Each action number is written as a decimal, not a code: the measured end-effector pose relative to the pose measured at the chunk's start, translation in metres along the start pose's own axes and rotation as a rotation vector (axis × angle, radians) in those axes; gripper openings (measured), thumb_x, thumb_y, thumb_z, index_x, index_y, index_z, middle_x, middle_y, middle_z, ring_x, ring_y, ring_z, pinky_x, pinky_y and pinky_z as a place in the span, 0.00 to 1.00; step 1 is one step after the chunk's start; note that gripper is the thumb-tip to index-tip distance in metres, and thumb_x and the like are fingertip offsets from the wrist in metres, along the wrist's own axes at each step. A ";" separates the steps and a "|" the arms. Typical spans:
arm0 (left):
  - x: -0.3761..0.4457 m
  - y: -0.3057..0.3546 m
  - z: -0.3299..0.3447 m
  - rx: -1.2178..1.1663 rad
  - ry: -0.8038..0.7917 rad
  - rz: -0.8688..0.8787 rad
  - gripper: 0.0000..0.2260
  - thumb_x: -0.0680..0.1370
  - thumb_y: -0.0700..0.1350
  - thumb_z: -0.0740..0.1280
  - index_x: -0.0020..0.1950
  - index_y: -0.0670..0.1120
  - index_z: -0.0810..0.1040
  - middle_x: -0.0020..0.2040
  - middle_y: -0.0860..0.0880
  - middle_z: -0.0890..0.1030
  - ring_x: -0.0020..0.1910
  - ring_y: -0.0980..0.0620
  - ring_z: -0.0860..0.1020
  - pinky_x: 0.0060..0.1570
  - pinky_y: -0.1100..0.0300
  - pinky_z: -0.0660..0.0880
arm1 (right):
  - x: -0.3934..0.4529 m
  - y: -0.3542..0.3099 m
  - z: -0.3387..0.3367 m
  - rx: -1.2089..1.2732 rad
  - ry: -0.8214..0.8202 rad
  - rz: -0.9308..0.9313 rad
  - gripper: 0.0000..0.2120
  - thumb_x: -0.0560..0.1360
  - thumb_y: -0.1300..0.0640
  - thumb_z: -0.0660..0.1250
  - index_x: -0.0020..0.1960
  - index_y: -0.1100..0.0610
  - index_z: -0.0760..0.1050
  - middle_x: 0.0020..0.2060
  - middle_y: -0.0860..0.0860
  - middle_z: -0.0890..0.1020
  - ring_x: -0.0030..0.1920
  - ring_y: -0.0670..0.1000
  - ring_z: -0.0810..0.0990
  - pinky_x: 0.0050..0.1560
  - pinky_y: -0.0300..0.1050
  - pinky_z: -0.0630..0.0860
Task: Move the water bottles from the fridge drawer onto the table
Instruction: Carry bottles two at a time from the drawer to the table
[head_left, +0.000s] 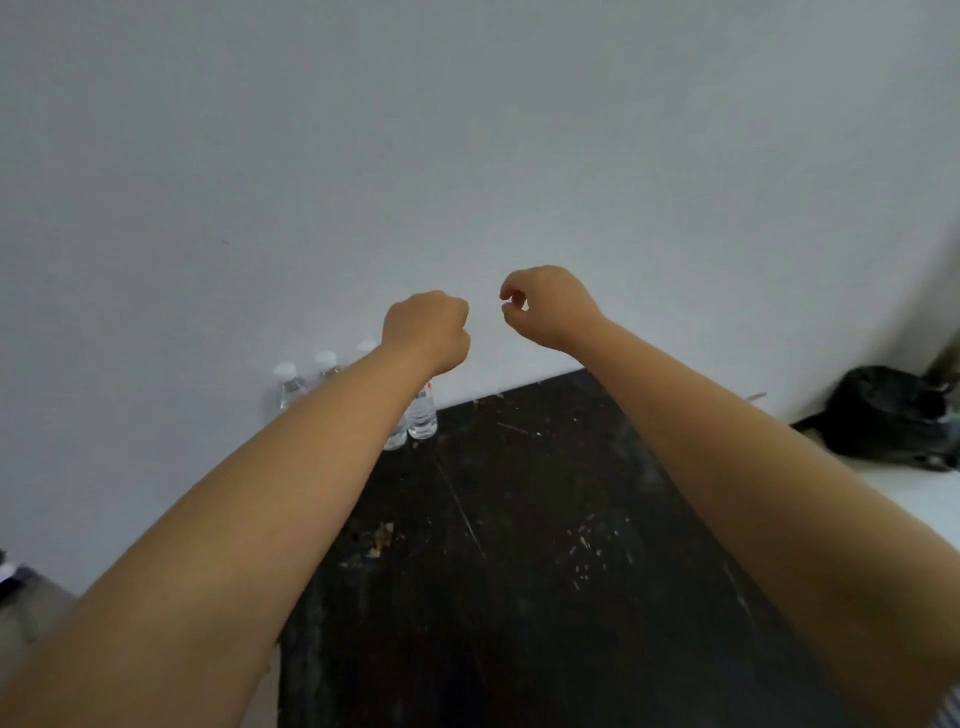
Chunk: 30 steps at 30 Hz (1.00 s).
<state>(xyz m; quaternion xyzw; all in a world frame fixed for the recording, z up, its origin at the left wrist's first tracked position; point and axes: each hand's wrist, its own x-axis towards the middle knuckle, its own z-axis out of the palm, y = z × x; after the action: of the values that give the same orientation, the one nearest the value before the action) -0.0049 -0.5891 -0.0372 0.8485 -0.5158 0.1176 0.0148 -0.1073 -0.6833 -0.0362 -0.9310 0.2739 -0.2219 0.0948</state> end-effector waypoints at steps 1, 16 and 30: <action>-0.014 0.011 -0.006 -0.020 0.026 0.029 0.13 0.80 0.42 0.57 0.60 0.42 0.76 0.57 0.42 0.79 0.54 0.43 0.78 0.49 0.55 0.73 | -0.020 -0.001 -0.012 -0.017 0.015 0.035 0.15 0.76 0.58 0.58 0.60 0.60 0.75 0.56 0.56 0.80 0.58 0.56 0.76 0.59 0.48 0.73; -0.185 0.337 -0.062 -0.093 -0.114 0.802 0.13 0.78 0.38 0.57 0.59 0.43 0.76 0.58 0.44 0.77 0.56 0.43 0.75 0.51 0.55 0.70 | -0.414 0.091 -0.188 -0.285 0.216 0.852 0.14 0.74 0.61 0.60 0.57 0.61 0.77 0.56 0.60 0.80 0.58 0.61 0.76 0.58 0.52 0.74; -0.414 0.690 -0.155 -0.234 -0.064 1.319 0.12 0.78 0.42 0.59 0.59 0.43 0.76 0.58 0.42 0.78 0.57 0.42 0.77 0.50 0.53 0.73 | -0.776 0.155 -0.366 -0.463 0.284 1.360 0.17 0.76 0.58 0.61 0.64 0.59 0.72 0.63 0.56 0.76 0.64 0.56 0.73 0.65 0.53 0.70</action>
<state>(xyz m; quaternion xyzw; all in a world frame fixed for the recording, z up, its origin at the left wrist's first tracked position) -0.8223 -0.5282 -0.0423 0.3514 -0.9359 0.0200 0.0166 -0.9334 -0.4037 -0.0395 -0.5138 0.8408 -0.1691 -0.0241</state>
